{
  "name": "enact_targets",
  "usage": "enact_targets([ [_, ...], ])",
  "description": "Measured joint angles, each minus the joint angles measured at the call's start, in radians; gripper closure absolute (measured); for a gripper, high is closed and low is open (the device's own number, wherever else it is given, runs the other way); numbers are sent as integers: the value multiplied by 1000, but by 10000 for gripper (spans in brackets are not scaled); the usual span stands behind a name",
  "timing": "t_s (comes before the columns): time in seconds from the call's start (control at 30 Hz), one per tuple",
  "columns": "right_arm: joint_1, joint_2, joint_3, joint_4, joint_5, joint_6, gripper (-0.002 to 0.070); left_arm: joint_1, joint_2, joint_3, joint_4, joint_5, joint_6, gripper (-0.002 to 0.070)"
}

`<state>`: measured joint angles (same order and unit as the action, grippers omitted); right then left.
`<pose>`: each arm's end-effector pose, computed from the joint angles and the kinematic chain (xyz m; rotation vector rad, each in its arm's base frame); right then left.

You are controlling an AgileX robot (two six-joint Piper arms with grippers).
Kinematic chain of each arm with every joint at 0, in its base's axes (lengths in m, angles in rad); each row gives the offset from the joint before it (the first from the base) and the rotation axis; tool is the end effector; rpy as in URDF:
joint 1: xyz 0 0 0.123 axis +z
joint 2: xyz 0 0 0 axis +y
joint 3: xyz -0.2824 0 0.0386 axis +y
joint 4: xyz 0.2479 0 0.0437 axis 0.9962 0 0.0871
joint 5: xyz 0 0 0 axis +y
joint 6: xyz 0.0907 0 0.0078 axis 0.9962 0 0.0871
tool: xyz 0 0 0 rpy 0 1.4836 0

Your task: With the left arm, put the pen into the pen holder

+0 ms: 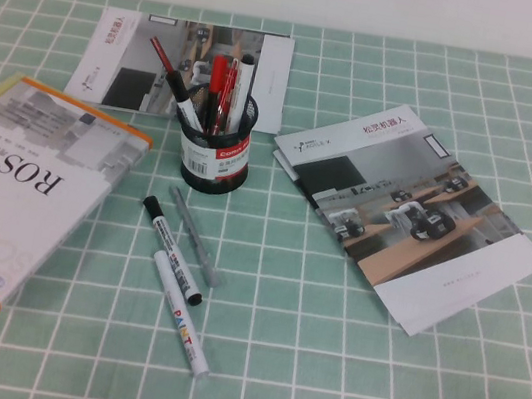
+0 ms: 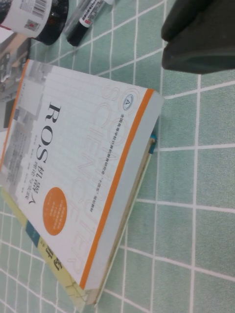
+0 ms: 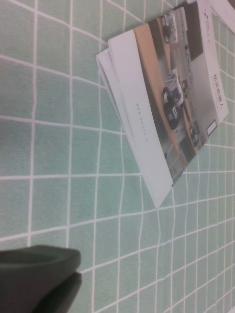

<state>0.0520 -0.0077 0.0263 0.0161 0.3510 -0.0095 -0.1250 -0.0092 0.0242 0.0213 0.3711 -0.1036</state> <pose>0.0533 0.0033 0.1730 -0.0468 1.8528 0.0452 0.0524 -0.0059 0.1721 0.0333 1.8716 -0.1368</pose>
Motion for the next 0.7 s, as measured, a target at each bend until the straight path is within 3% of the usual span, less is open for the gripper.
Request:
enact_targets([
  [0.7, 0, 0, 0, 0, 0, 0, 696, 0, 0, -2, -1, 7, 18, 672],
])
